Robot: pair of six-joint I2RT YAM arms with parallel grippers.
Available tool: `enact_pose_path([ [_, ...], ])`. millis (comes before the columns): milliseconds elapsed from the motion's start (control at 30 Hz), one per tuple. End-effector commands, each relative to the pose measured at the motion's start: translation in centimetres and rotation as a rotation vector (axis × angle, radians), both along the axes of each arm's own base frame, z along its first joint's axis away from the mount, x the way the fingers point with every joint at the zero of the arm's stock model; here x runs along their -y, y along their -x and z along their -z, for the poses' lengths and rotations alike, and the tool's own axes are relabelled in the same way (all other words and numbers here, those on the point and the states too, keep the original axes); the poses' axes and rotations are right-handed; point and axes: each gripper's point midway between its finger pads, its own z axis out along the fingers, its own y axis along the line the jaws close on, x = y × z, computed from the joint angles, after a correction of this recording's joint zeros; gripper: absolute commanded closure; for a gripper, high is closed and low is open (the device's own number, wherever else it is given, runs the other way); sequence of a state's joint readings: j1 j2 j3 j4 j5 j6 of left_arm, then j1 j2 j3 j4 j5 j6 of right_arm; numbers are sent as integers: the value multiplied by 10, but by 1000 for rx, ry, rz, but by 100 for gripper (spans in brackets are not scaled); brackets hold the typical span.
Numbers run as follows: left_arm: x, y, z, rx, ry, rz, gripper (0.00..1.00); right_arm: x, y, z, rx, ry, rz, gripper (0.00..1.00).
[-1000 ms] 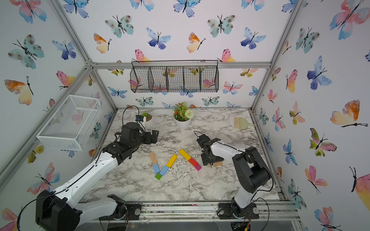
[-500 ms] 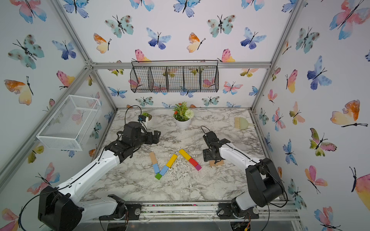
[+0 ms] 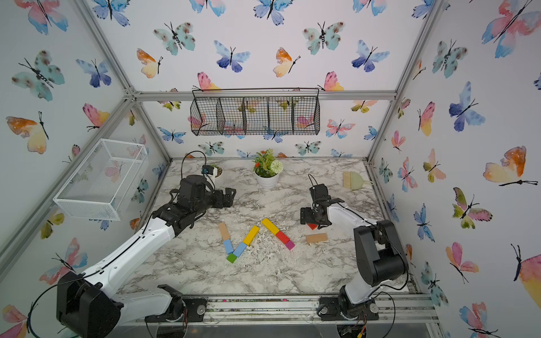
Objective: Assemble the letter v with building blocks
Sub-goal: Move the building block to the center of the board.
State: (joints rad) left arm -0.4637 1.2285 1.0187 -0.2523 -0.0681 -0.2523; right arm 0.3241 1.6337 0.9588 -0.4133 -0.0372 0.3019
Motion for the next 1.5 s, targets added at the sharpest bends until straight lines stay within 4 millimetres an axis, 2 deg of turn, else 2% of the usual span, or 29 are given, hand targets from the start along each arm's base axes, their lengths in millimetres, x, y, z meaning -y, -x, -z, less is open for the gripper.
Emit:
enact_pose_path([
  [0, 2, -4, -3, -2, 5, 5, 2, -10, -9, 1, -5, -54, -26, 12],
  [300, 3, -6, 2, -15, -2, 4, 2, -29, -3, 14, -52, -138, -91, 10],
  [433, 3, -7, 3, -16, -4, 2, 2, -40, 2, 13, -62, -202, -117, 9],
  [767, 7, -10, 6, -31, -3, 15, 2, -58, 17, 14, -86, -232, -154, 6],
  [967, 8, -11, 7, -40, -3, 18, 2, -75, 24, 9, -83, -233, -162, 2],
  [1100, 11, -11, 8, -45, 3, 29, 2, -88, 21, -2, -50, -248, -159, 2],
  [1333, 22, -12, 0, -38, 32, 81, 2, -58, -1, -39, 101, -106, -56, 2],
  [1467, 44, -12, 1, -69, 75, 159, 2, -36, -9, -55, 176, -71, 19, 2],
])
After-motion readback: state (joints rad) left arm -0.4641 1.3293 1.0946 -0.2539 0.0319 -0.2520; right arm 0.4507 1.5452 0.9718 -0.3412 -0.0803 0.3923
